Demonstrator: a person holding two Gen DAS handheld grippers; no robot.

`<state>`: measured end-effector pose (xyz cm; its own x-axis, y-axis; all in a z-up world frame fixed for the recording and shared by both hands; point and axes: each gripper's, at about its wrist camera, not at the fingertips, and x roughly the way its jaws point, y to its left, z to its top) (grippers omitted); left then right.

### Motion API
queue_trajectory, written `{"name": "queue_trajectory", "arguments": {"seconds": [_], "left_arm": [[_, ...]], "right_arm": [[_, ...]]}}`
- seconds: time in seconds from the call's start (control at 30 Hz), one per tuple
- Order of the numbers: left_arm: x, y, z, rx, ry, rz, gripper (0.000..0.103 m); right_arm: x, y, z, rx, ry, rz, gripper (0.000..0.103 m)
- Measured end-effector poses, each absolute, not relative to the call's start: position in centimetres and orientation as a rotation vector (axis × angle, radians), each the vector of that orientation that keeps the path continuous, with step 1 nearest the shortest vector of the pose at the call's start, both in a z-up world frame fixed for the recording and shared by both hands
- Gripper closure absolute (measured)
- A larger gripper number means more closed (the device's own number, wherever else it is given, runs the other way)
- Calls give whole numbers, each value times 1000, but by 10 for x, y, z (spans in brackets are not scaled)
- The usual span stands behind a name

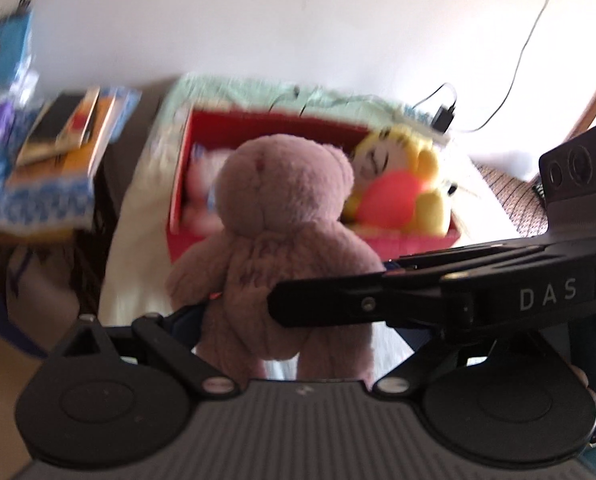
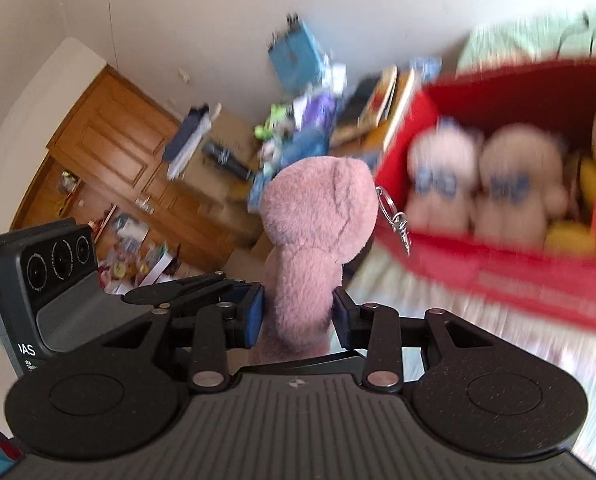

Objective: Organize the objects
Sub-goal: 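Carry the teddy bear with the right gripper over the red box, then lower the teddy bear into the box beside the tiger with the right gripper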

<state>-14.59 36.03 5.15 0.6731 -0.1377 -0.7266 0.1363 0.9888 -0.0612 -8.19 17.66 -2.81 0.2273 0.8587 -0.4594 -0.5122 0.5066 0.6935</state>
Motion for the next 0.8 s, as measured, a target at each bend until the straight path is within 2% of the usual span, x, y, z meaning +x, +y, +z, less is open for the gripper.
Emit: {"name": "queue_trajectory", "arguments": {"seconds": [0.4, 0.8], "left_arm": [[-43, 321, 69, 29, 714, -402, 10], [22, 297, 12, -102, 846, -519, 10]], "right_arm": [[-43, 148, 10, 432, 731, 700, 64], [0, 126, -23, 394, 806, 454, 66]]}}
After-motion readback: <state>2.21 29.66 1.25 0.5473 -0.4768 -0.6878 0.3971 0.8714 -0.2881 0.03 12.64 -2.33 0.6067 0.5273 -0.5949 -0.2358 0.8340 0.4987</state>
